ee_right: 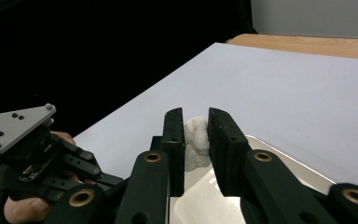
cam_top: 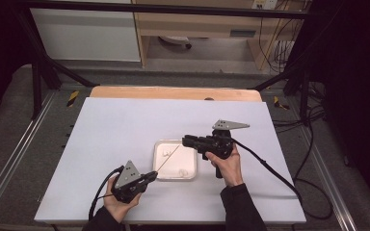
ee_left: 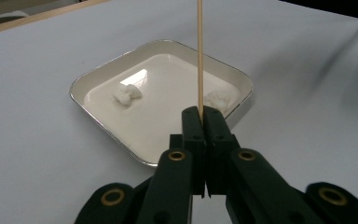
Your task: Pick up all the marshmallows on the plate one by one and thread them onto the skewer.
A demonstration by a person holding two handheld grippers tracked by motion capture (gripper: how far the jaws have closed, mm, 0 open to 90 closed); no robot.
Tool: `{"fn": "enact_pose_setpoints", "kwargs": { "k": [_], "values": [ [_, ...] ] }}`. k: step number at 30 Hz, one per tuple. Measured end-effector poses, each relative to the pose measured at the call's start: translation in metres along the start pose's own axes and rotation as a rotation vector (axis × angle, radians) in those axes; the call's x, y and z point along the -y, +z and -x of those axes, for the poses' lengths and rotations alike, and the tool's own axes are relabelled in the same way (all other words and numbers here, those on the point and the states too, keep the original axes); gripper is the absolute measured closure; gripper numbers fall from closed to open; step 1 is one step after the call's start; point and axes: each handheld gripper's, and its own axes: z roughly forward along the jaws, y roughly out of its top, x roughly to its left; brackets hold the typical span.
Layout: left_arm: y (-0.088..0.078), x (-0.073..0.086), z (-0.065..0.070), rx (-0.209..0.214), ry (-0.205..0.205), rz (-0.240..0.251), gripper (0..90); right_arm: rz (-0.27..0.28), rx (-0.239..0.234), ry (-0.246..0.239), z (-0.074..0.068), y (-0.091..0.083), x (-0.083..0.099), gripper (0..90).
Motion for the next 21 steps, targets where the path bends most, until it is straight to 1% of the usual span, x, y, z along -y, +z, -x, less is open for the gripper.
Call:
{"fn": "enact_pose_setpoints", "kwargs": {
  "k": [4,11,18,21],
  "values": [
    [0.0001,0.0,0.0003,0.0,0.001,0.0,89.0,-0.001,-0.008,0.009,0.0004,0.0036,-0.0013,77.3],
    [-0.0002,-0.0002,0.0004,0.0,0.002,0.001,89.0,-0.017,-0.008,0.018,0.0022,0.0064,0.0,77.4],
    [0.0,0.0004,0.0007,0.004,0.01,0.001,89.0,-0.032,-0.031,0.033,0.0029,0.0081,0.0011,77.9],
    [0.0002,0.0013,0.0008,0.003,0.013,0.002,89.0,-0.029,-0.052,0.039,0.0023,0.0086,0.0016,78.8]
  ]
}}
